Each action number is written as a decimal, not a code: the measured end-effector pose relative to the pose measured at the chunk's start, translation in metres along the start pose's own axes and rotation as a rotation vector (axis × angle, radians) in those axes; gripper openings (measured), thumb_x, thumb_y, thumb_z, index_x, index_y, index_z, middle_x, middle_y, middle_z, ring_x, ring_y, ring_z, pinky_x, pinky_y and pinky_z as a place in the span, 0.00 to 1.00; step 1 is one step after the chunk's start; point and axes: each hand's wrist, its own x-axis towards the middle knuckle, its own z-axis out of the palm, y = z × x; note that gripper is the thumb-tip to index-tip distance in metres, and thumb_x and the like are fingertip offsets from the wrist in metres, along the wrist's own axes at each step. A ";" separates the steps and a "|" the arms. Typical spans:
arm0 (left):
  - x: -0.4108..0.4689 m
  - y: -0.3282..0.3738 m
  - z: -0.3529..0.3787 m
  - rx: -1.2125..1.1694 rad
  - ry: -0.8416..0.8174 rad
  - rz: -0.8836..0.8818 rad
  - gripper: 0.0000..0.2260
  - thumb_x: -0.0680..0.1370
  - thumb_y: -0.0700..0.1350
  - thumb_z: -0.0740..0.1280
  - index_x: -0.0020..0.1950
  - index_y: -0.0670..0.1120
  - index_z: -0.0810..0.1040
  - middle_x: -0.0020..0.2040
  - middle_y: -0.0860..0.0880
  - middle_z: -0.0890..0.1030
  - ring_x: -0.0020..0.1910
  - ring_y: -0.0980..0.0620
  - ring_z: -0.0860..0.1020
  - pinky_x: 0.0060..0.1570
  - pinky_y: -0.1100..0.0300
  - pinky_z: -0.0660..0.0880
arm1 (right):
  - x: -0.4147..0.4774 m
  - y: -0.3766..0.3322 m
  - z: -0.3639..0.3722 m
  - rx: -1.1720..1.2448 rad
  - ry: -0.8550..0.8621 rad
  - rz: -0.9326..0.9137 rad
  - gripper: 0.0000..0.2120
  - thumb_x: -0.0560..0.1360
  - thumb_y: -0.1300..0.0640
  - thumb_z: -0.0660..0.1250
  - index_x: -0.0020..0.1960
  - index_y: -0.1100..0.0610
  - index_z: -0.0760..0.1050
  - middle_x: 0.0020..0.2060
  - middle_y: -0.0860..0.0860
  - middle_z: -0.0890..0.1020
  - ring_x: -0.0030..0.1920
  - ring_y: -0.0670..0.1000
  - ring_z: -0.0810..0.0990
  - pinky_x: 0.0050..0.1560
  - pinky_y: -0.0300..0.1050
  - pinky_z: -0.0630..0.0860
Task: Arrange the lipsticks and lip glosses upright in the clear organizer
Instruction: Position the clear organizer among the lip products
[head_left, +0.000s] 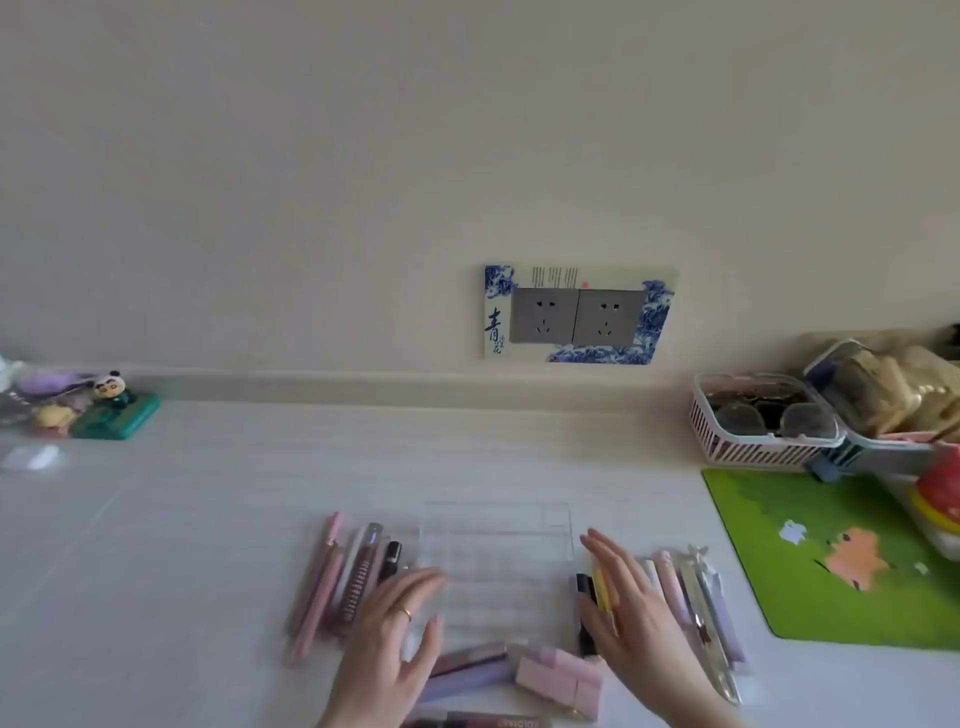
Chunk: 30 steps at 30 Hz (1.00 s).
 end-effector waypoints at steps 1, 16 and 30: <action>0.004 -0.006 0.003 -0.012 0.013 -0.049 0.18 0.74 0.52 0.58 0.57 0.44 0.78 0.58 0.51 0.77 0.61 0.62 0.69 0.63 0.69 0.62 | 0.005 0.003 0.004 0.047 -0.050 0.037 0.24 0.74 0.51 0.62 0.67 0.41 0.57 0.67 0.37 0.60 0.67 0.44 0.67 0.68 0.32 0.42; 0.052 -0.049 0.037 0.132 -0.069 -0.052 0.29 0.75 0.56 0.54 0.73 0.51 0.49 0.74 0.57 0.49 0.74 0.59 0.49 0.73 0.63 0.43 | 0.050 0.028 0.039 0.086 -0.092 -0.171 0.29 0.73 0.43 0.58 0.70 0.43 0.48 0.70 0.40 0.52 0.70 0.39 0.52 0.72 0.45 0.53; 0.054 -0.060 0.046 0.223 -0.059 0.052 0.34 0.74 0.61 0.50 0.75 0.47 0.44 0.77 0.49 0.49 0.73 0.61 0.46 0.64 0.75 0.34 | 0.051 0.036 0.051 -0.131 -0.023 -0.245 0.34 0.71 0.37 0.51 0.73 0.50 0.51 0.74 0.46 0.54 0.71 0.48 0.58 0.67 0.41 0.55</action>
